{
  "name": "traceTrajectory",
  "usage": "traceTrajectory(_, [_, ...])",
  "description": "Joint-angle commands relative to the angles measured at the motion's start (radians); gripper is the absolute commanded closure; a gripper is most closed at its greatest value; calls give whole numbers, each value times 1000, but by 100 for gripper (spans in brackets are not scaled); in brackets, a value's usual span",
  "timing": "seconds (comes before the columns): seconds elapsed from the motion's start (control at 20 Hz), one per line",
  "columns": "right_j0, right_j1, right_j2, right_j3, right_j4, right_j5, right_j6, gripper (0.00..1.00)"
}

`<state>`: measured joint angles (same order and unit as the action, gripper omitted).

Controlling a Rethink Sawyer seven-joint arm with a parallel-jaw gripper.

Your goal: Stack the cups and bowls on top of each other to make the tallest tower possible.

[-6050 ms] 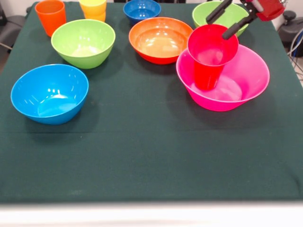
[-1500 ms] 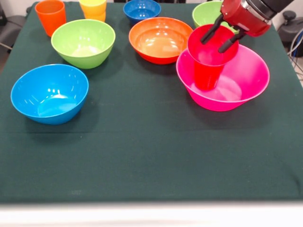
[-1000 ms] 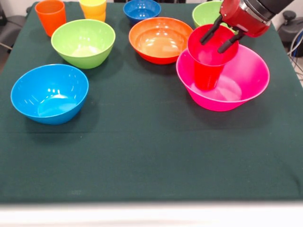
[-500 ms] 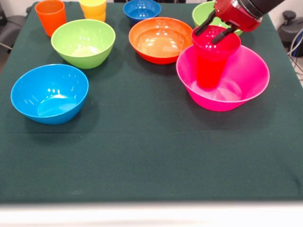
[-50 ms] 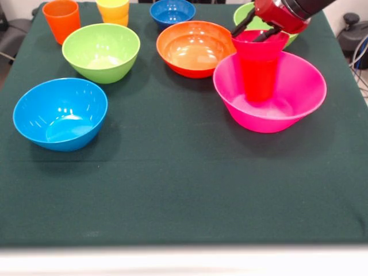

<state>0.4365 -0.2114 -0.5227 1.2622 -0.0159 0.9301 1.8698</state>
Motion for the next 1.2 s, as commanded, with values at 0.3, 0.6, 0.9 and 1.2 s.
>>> traceTrajectory(0.3, [-21,9,124,20,-49,188,-19,0])
traceTrajectory(0.6, [-21,8,131,-2,-58,204,-27,0])
traceTrajectory(0.9, [-38,-29,138,-53,-69,306,-93,0])
traceTrajectory(1.2, [-60,-24,150,-145,-74,384,-113,0])
